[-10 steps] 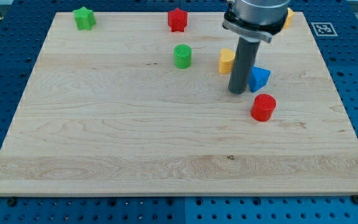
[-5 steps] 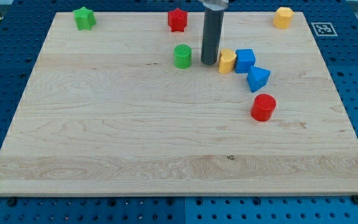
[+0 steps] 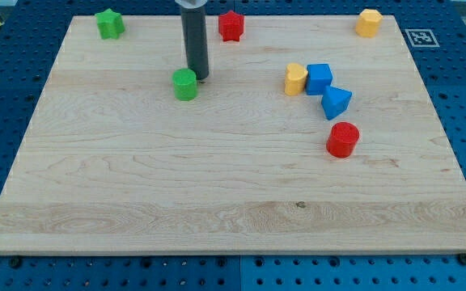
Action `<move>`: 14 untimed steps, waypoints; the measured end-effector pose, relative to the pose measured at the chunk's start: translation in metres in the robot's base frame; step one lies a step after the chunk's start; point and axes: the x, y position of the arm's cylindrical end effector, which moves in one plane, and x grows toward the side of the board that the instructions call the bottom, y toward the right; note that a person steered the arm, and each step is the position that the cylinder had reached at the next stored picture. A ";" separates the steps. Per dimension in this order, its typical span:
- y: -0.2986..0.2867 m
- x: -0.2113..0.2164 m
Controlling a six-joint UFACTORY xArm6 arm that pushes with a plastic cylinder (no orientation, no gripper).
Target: Move the green circle to the vertical bottom of the green star
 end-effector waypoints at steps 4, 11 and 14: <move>-0.011 0.024; -0.100 0.043; 0.050 0.127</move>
